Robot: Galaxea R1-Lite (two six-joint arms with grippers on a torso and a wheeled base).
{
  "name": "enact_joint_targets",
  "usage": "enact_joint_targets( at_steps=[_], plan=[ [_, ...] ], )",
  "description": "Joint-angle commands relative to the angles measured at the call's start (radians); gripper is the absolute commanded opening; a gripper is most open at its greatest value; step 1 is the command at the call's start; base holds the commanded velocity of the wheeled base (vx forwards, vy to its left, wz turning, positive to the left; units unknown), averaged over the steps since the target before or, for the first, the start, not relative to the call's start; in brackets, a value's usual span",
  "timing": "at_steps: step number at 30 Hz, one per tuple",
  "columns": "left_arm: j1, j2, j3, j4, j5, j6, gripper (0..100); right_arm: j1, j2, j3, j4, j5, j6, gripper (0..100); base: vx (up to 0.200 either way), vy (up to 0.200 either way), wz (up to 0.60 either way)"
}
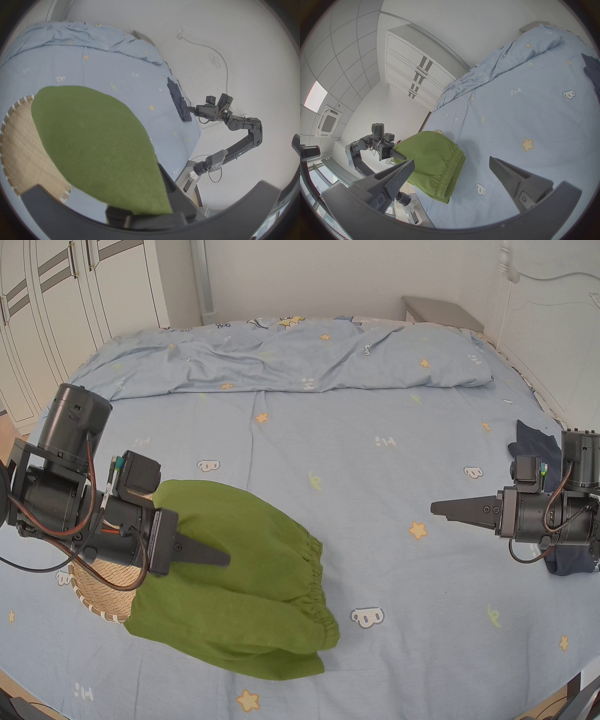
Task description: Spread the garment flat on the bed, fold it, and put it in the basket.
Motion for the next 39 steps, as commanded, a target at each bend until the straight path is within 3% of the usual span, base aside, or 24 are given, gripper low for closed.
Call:
enact_joint_targets(
  at_steps=[1, 7, 16, 27, 39],
  plan=[
    [0.000, -0.024, -0.006, -0.075, -0.002, -0.007, 0, 0.003, -0.001, 0.001, -0.001, 0.000, 0.000, 100, 0.000, 0.000, 0.00],
    [0.010, -0.011, -0.038, -0.218, -0.002, -0.005, 0, 0.003, 0.004, 0.001, -0.001, -0.002, 0.000, 100, 0.000, 0.000, 0.00],
    [0.193, 0.010, -0.066, -0.393, -0.008, -0.014, 0, -0.004, 0.001, -0.002, -0.001, -0.002, 0.000, 100, 0.000, 0.000, 0.00],
    [0.392, -0.037, -0.041, -0.401, -0.013, -0.048, 0, -0.003, -0.001, 0.001, -0.002, -0.002, 0.000, 100, 0.000, 0.000, 0.00],
    [0.474, -0.110, 0.111, -0.398, -0.013, -0.050, 0, 0.003, -0.001, 0.004, -0.002, 0.000, -0.002, 100, 0.000, 0.000, 0.00]
  ],
)
